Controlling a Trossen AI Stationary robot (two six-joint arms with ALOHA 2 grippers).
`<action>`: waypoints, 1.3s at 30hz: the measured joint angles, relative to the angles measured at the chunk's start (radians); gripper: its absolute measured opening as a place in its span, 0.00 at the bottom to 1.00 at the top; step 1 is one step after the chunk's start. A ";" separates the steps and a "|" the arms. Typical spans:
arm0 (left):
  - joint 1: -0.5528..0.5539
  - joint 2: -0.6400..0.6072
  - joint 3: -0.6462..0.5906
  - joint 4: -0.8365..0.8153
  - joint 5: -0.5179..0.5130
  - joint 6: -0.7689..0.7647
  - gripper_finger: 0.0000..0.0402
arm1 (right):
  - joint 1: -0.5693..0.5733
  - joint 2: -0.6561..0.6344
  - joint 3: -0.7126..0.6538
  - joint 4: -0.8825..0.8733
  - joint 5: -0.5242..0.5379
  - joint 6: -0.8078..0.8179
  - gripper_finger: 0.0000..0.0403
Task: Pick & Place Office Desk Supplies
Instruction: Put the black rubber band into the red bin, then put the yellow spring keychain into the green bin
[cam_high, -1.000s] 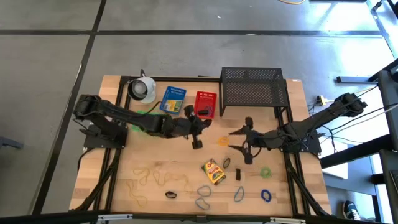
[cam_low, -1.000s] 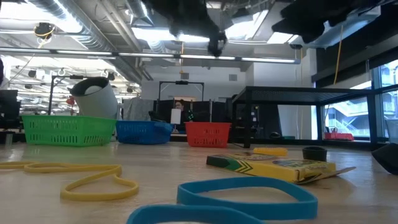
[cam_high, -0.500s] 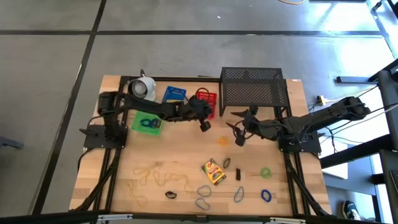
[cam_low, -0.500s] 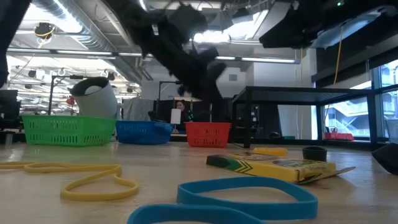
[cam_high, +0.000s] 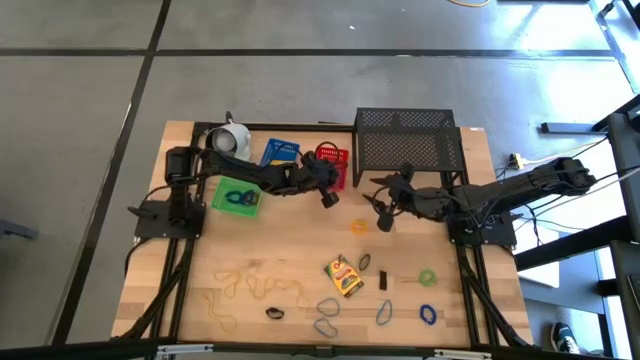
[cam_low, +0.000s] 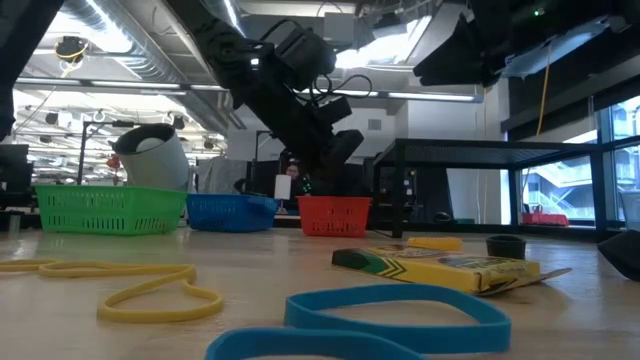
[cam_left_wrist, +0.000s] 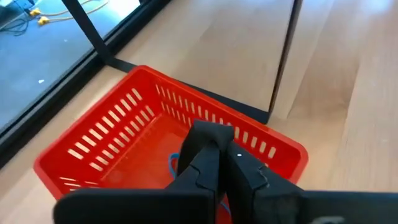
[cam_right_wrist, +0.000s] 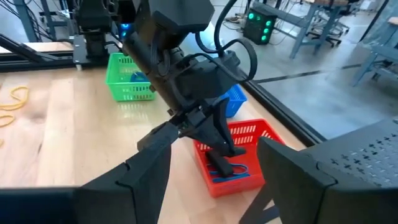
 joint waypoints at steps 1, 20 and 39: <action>0.000 0.000 0.000 0.000 0.008 0.000 0.02 | -0.003 0.000 0.000 0.000 -0.006 0.004 0.60; -0.001 0.000 0.000 -0.001 -0.021 -0.035 0.20 | -0.005 0.000 0.000 -0.002 -0.016 0.014 0.60; -0.009 -0.027 0.001 0.005 -0.036 -0.035 0.35 | -0.005 0.000 0.000 -0.043 -0.019 0.074 0.60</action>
